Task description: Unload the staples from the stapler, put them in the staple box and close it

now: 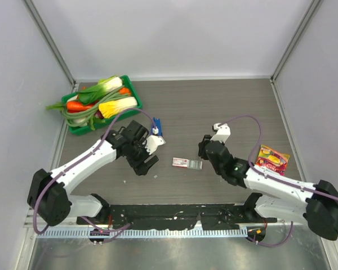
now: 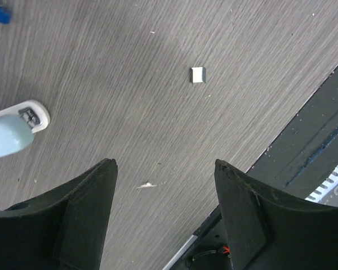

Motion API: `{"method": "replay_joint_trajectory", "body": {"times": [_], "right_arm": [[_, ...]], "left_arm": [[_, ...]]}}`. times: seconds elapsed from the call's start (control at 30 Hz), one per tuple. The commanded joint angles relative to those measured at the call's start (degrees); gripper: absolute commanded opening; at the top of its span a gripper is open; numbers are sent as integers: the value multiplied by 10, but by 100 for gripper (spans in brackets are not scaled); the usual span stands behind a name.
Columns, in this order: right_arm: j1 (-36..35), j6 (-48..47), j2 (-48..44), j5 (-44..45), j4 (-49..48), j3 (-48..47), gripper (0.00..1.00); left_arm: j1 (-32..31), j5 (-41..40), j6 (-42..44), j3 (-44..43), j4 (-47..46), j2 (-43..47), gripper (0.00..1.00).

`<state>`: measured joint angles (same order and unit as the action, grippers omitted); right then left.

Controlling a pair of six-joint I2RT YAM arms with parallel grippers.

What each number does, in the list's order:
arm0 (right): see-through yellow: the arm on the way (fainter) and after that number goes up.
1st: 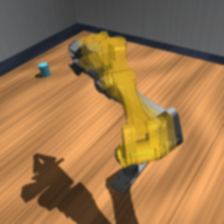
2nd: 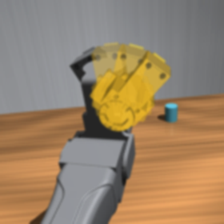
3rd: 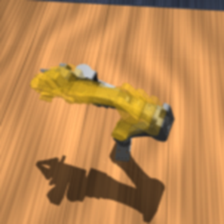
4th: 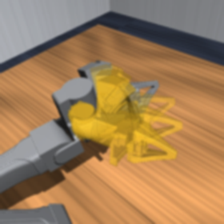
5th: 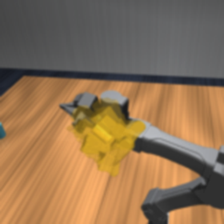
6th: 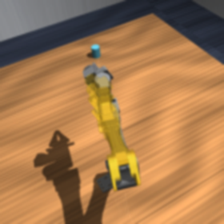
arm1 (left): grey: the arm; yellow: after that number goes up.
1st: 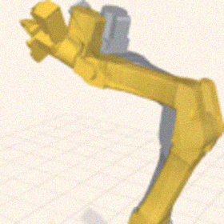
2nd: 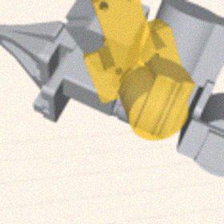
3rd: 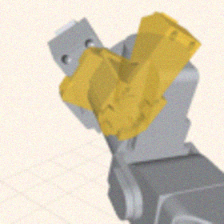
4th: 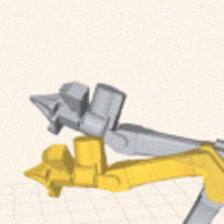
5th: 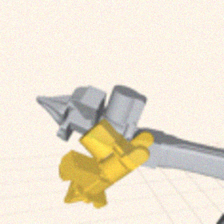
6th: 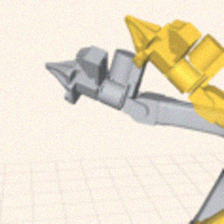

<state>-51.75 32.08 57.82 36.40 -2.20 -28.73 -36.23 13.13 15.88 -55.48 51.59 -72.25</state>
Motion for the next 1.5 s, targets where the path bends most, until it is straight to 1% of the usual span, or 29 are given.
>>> {"method": "replay_joint_trajectory", "body": {"times": [0.0,0.07,0.17,0.23,0.3,0.47,0.7,1.0,1.23,1.47], "right_arm": [[54,0,93,-119,18,-60,38],[68,-15,140,-138,18,-102,37],[86,-27,215,-176,18,-150,32],[92,-30,256,-197,11,-171,26],[94,-28,279,-201,11,-179,21],[96,-14,318,-222,4,-174,15],[96,5,334,-237,-8,-150,10],[86,17,345,-258,-6,-138,5],[46,48,344,-251,-12,-114,2],[9,87,332,-216,-10,-84,1]], "left_arm": [[-20,1,9,-8,-58,-38,74],[-28,8,11,-8,-74,-46,73],[-32,8,20,0,-91,-40,74],[-33,8,28,7,-95,-34,74],[-37,5,27,11,-97,-33,74],[-55,9,18,22,-114,-28,76],[-101,-21,18,44,-148,-45,77],[-108,-31,21,90,-214,-66,79],[-111,-26,21,88,-236,-82,82],[-118,-24,18,88,-243,-91,83]]}}
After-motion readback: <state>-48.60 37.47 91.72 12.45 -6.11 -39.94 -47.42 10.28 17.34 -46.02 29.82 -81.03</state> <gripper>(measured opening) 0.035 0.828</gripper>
